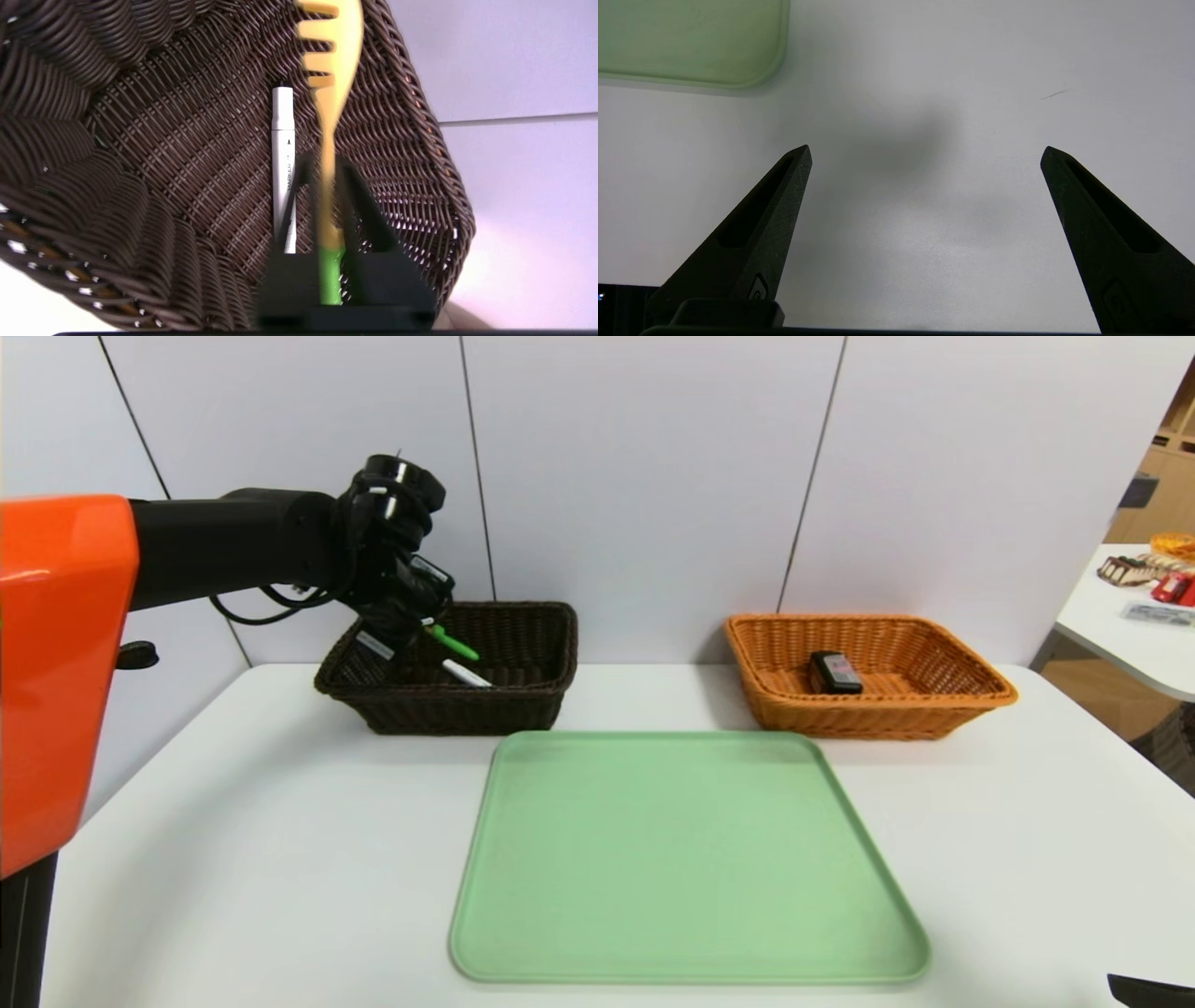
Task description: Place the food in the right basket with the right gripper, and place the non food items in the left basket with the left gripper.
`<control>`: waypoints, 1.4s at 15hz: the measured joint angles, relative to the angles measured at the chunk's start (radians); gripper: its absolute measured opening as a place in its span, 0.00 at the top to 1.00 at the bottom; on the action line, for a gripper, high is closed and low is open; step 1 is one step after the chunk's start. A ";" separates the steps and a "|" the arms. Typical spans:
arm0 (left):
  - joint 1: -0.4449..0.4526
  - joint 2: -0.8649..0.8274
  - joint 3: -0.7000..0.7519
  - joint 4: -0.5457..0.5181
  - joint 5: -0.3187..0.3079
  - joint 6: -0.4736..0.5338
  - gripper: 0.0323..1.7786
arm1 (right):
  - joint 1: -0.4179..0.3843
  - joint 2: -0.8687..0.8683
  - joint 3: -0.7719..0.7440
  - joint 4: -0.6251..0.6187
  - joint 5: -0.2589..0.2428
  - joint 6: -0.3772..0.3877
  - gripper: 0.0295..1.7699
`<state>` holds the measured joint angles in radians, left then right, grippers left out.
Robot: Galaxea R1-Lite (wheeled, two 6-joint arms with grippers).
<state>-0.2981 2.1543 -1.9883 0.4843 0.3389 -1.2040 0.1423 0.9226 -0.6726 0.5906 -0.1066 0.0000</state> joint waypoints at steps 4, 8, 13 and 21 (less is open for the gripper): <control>0.004 0.012 -0.001 -0.010 0.000 0.002 0.51 | 0.000 0.016 -0.003 -0.003 0.000 0.000 0.04; 0.003 0.001 -0.001 0.010 0.000 0.021 0.32 | 0.000 0.029 -0.009 -0.012 -0.004 0.000 0.04; -0.027 -0.171 0.041 0.141 0.008 0.277 0.19 | 0.000 0.033 -0.074 -0.063 -0.009 0.001 0.04; -0.030 -0.684 0.401 0.179 0.001 0.880 0.09 | -0.015 -0.062 -0.072 -0.043 -0.008 0.000 0.04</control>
<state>-0.3281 1.4706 -1.5870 0.6628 0.3396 -0.3243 0.1270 0.8606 -0.7447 0.5474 -0.1145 0.0000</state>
